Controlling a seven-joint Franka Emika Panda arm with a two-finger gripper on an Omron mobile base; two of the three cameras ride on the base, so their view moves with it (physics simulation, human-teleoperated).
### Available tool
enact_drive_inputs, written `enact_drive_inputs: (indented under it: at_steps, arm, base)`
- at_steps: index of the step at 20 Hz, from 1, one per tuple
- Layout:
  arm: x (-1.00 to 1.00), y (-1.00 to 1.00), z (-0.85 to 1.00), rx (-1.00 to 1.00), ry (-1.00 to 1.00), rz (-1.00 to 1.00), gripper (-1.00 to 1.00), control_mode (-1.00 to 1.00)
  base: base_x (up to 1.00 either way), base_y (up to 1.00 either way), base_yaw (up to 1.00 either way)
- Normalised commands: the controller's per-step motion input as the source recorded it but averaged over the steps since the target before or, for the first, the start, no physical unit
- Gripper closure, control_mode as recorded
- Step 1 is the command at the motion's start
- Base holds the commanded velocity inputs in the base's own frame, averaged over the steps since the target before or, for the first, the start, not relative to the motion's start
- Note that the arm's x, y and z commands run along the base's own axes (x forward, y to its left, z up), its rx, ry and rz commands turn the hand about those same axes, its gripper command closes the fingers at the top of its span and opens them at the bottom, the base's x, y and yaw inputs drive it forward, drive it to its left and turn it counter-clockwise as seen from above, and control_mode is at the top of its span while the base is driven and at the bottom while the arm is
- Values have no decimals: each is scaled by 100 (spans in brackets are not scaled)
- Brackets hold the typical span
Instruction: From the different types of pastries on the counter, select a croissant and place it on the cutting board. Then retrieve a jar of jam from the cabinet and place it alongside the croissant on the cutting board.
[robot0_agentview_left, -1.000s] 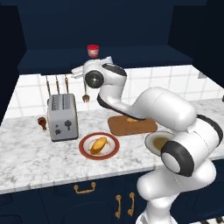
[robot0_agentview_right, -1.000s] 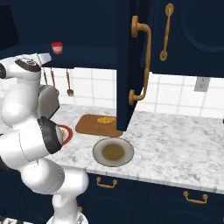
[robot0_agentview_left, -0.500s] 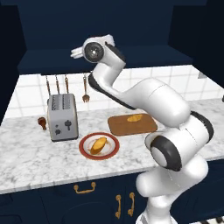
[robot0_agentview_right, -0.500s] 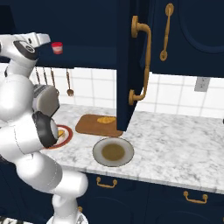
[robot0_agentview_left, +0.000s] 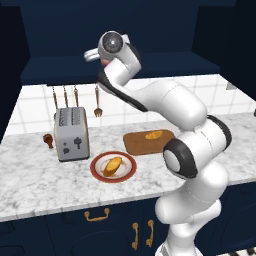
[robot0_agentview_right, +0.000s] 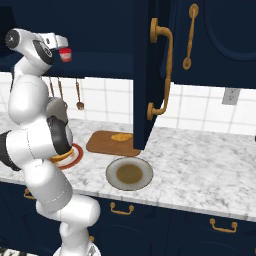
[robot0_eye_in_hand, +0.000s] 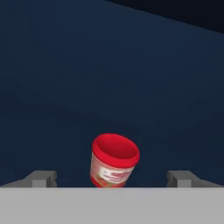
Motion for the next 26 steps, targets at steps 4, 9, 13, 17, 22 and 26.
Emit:
enact_drive_inputs:
  at_steps: [4,9,13,17,22,26]
  arm:
    - [9,0,0,0,5,0,-100,-100]
    - [0,-7,1,0,1,0,-100,-100]
    - [10,-31,1,3,14,0,-100,-100]
    - [21,-19,0,3,21,0,-100,-100]
    - [19,0,0,0,16,0,-100,-100]
    - [8,0,-2,0,7,0,-100,-100]
  base:
    - [0,0,0]
    - [0,0,0]
    - [0,0,0]
    - [0,0,0]
    - [0,0,0]
    - [0,0,0]
